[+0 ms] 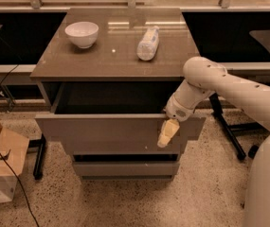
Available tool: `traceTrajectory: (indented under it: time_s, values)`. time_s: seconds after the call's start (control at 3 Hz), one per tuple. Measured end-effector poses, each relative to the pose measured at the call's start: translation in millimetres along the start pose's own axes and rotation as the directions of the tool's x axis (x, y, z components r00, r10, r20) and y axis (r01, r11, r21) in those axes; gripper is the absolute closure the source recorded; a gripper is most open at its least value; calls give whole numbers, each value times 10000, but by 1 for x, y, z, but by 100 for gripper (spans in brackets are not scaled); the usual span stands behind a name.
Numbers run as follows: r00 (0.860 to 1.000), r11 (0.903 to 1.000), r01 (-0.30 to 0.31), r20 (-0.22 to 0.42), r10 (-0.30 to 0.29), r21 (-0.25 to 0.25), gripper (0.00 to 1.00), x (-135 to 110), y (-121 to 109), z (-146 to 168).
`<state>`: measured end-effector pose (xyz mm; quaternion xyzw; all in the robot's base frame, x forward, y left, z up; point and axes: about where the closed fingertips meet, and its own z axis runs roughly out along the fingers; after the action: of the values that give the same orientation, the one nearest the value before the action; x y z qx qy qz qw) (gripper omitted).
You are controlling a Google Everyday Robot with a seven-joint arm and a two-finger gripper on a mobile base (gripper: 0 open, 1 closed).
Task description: Open top drawer
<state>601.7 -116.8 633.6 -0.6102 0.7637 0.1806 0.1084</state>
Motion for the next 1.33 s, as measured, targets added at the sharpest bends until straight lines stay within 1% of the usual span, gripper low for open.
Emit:
traceTrajectory:
  time_s: [0.33,0.67,1.0,1.33]
  values:
    - [9996,9998,86,-258,-90,-165,49,1,7,1]
    - [9980,9994,210,-594,-226,-283,72,2,21,-2]
    - [9980,9994,204,-596,-220,-266,71,1,22,-3]
    - [9982,9996,74,-588,-90,-271,40,4,29,-3]
